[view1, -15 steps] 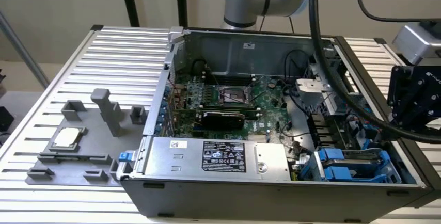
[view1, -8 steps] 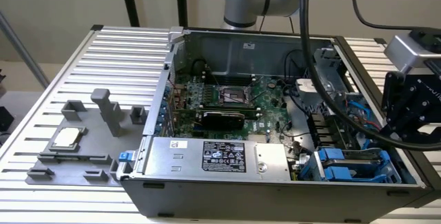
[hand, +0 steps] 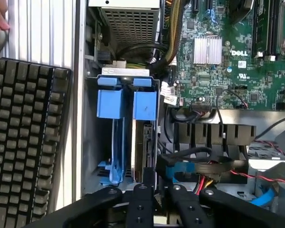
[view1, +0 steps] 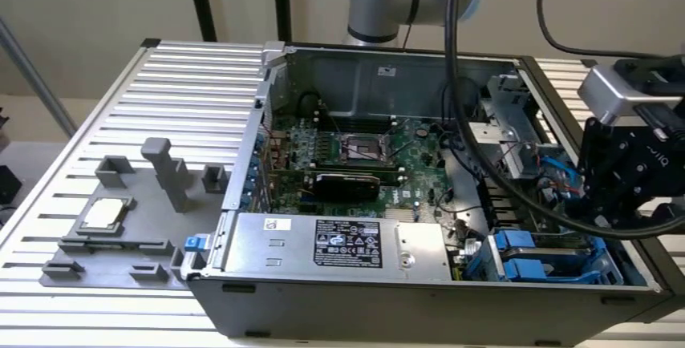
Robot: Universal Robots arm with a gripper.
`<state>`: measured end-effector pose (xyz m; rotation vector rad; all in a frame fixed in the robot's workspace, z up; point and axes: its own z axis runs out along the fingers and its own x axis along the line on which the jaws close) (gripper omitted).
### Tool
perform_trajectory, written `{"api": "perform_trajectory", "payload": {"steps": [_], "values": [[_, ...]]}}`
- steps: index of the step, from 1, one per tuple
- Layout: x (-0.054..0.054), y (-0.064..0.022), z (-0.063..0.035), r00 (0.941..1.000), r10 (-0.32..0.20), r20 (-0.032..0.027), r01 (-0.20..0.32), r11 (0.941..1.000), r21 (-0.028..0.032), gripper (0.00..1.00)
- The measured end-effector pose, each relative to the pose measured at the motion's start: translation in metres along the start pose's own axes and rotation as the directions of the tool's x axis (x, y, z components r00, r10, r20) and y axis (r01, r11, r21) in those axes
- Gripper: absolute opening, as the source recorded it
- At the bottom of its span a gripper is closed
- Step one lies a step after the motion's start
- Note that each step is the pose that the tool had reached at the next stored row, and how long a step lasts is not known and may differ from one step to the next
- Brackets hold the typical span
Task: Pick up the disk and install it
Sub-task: 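Insert the first disk wire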
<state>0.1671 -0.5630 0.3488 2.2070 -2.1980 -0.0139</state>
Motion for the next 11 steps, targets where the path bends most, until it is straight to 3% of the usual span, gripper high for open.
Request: {"api": "perform_trajectory", "payload": {"steps": [5,11], "values": [[0.0,0.0036,0.0004,1.0,0.0,-0.001,0.0,1.0,0.0,0.0],[0.0,0.0145,0.0007,1.0,0.0,-0.0008,0.0,1.0,0.0,0.0]]}}
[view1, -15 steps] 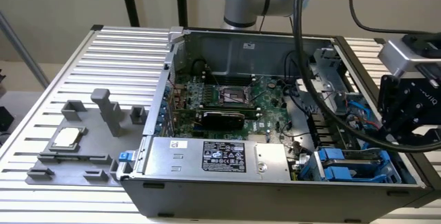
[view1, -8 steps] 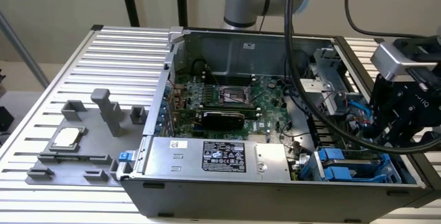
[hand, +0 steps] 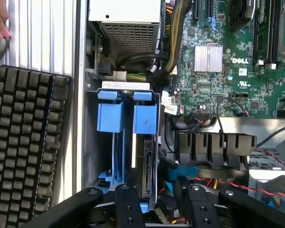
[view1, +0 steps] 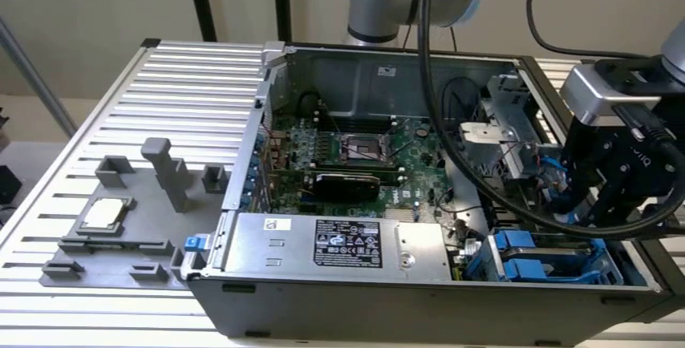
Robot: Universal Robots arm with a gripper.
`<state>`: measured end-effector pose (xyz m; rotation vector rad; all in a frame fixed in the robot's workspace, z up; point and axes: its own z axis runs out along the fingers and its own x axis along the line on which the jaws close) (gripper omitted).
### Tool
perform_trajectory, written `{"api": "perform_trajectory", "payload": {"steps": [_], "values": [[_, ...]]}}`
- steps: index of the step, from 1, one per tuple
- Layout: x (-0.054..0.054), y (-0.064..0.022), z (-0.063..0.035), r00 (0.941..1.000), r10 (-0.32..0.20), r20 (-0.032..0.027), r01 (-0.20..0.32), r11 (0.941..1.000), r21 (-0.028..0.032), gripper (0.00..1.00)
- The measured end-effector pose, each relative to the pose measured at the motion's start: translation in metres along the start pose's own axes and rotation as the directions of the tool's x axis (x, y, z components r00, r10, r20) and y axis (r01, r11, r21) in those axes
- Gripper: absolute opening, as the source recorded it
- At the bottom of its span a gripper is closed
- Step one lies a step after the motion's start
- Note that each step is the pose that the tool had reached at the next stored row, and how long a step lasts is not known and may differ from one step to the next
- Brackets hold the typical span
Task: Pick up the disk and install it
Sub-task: 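Insert the first disk wire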
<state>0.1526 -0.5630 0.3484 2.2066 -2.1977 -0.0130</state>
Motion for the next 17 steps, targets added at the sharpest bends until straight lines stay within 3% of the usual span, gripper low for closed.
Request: {"api": "perform_trajectory", "payload": {"steps": [12,13,17], "values": [[-0.004,0.0,-0.0001,1.0,0.0,-0.0002,0.0,1.0,0.0,0.0],[-0.006,0.0,-0.0001,1.0,0.0,-0.0002,0.0,1.0,0.0,1.0],[-0.011,0.0005,-0.0001,1.0,0.0,-0.0001,0.0,1.0,0.0,1.0]]}}
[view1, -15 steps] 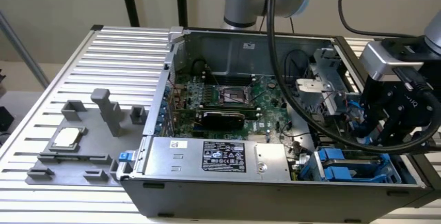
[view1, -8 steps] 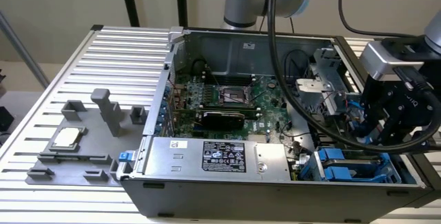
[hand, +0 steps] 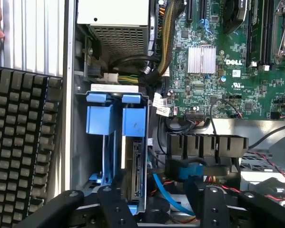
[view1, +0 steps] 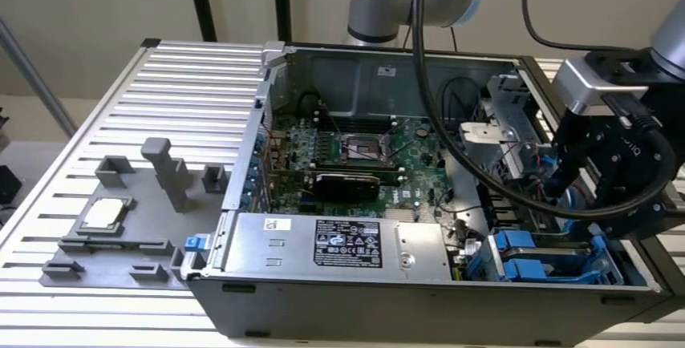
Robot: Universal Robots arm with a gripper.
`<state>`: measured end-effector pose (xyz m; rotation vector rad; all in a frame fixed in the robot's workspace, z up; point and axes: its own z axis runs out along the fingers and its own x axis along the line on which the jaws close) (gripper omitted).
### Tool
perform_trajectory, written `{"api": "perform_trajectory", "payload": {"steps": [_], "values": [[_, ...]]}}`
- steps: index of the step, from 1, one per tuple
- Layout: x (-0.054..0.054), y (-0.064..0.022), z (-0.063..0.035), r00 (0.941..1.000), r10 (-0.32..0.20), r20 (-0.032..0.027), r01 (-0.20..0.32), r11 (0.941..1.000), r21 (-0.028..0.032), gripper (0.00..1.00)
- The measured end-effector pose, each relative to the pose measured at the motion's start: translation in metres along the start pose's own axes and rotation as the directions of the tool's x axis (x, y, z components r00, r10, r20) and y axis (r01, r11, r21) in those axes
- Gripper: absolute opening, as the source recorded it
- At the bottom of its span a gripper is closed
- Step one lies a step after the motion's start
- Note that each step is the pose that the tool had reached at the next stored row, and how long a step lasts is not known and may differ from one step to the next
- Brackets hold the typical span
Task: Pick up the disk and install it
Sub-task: 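Insert the first disk wire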
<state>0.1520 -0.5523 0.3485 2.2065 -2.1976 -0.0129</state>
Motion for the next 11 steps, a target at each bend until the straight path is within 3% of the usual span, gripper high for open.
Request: {"api": "perform_trajectory", "payload": {"steps": [11], "values": [[0.007,0.0184,-0.0002,1.0,0.0,0.0006,0.0,1.0,0.0001,1.0]]}}
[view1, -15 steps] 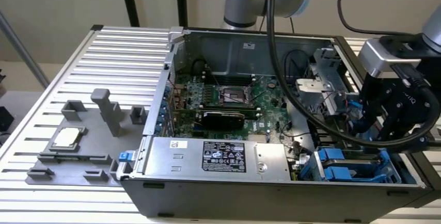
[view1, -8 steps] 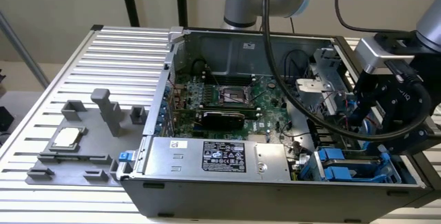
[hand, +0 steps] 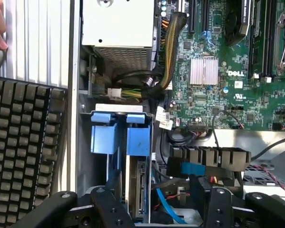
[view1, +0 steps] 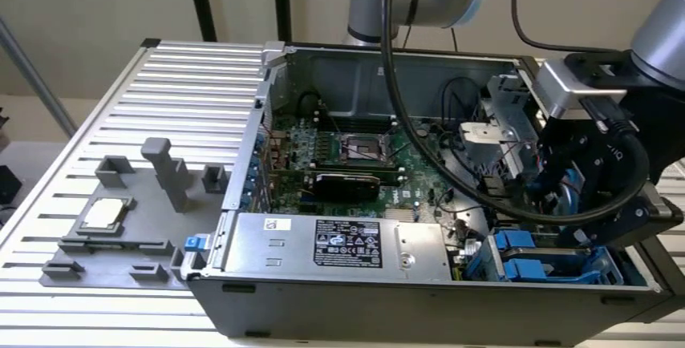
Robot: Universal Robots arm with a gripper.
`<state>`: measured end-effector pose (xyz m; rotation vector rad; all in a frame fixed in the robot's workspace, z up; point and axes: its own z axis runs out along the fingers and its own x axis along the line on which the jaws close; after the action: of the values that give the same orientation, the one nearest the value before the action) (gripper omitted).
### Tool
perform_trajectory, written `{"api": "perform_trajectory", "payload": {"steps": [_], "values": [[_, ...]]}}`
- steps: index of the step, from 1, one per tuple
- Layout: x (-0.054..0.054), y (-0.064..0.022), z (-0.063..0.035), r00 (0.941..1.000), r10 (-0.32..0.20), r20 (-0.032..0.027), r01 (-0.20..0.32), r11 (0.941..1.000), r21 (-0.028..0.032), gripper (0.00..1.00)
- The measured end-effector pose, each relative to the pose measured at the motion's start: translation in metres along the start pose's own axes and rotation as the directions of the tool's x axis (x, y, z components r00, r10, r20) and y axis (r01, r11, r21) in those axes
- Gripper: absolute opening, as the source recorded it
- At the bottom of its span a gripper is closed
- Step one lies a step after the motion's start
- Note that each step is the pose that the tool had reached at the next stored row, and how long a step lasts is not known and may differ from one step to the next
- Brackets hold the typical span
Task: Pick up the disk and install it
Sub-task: 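Insert the first disk wire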
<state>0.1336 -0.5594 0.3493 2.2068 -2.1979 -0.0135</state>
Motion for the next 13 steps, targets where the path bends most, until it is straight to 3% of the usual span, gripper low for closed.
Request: {"api": "perform_trajectory", "payload": {"steps": [3,10,13], "values": [[0.004,0.0,0.0,1.0,0.0,0.0051,0.0,1.0,0.0005,1.0],[0.017,-0.0065,0.0,0.9996,-0.001,0.0282,0.001,1.0,0.0006,1.0],[0.024,-0.0089,-0.0008,0.9995,-0.001,0.033,0.001,1.0,0.0007,1.0]]}}
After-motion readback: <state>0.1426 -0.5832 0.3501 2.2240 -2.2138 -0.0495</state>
